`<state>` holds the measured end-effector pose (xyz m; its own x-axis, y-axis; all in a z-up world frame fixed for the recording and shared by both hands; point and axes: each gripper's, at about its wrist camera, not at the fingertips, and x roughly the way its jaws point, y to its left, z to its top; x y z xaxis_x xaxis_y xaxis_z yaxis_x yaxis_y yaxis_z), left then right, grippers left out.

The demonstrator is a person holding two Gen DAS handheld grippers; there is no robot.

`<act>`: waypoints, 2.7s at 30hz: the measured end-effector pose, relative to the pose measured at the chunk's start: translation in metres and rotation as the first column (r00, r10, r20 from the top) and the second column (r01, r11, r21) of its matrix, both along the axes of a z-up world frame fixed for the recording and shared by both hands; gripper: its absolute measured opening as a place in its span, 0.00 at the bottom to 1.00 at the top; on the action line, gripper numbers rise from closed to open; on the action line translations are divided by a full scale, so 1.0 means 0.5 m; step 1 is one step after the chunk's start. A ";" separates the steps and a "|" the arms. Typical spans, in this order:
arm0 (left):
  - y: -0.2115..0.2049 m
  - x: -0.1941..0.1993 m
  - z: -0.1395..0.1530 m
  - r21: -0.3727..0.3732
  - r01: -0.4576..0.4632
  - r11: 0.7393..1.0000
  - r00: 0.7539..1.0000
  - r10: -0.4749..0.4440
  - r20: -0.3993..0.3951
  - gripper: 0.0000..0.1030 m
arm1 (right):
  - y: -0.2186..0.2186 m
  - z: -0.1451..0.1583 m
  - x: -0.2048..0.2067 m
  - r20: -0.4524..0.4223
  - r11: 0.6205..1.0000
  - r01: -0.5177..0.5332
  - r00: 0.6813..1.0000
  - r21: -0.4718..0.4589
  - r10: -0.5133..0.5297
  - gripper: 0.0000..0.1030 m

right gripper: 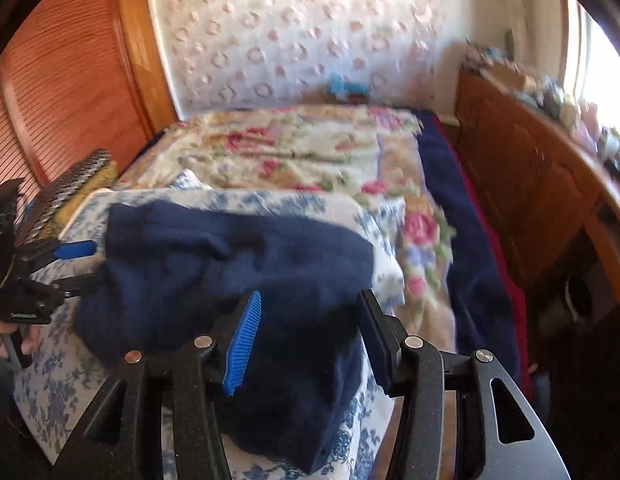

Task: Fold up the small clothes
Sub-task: 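Grasp the folded shirt with both grippers and lift it off the bed, then carry the folded shirt with both grippers toward the clothes stack by the wardrobe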

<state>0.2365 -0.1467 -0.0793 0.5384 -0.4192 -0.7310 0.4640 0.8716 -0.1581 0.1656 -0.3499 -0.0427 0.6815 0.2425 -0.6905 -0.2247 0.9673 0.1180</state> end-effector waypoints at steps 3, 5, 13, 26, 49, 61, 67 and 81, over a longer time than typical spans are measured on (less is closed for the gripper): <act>0.001 0.013 -0.014 -0.004 -0.007 1.000 1.000 0.007 -0.016 0.71 | -0.014 -0.010 0.033 -0.042 0.998 0.002 0.999 0.055 0.000 0.50; -0.002 0.027 -0.023 0.002 -0.014 1.000 0.999 0.014 -0.030 0.71 | -0.025 -0.016 0.049 -0.068 0.996 -0.005 0.998 0.086 0.010 0.48; -0.006 0.042 -0.032 -0.002 -0.014 1.000 0.999 0.013 -0.044 0.71 | -0.066 0.015 0.038 0.017 0.994 -0.004 1.000 0.112 0.003 0.10; -0.028 0.070 -0.055 -0.150 0.021 0.988 0.986 -0.045 -0.158 0.64 | -0.022 -0.018 0.091 -0.093 0.989 -0.036 0.994 0.146 0.050 0.66; 0.076 -0.048 0.144 -0.237 0.051 0.970 0.995 -0.029 0.098 0.19 | 0.057 0.120 0.051 0.157 0.979 -0.187 0.972 0.076 0.174 0.23; 0.383 -0.139 0.212 -0.177 -0.223 0.959 0.933 0.263 0.247 0.19 | 0.383 0.213 0.167 0.252 0.889 -0.457 0.860 -0.010 0.445 0.23; 0.534 -0.160 0.208 -0.199 -0.380 0.903 0.863 0.424 0.274 0.19 | 0.585 0.251 0.254 0.271 0.819 -0.568 0.779 -0.078 0.566 0.23; 0.685 -0.175 0.053 -0.223 -0.599 0.769 0.764 0.632 0.129 0.19 | 0.992 0.178 0.496 0.151 0.678 -0.707 0.661 -0.199 0.735 0.23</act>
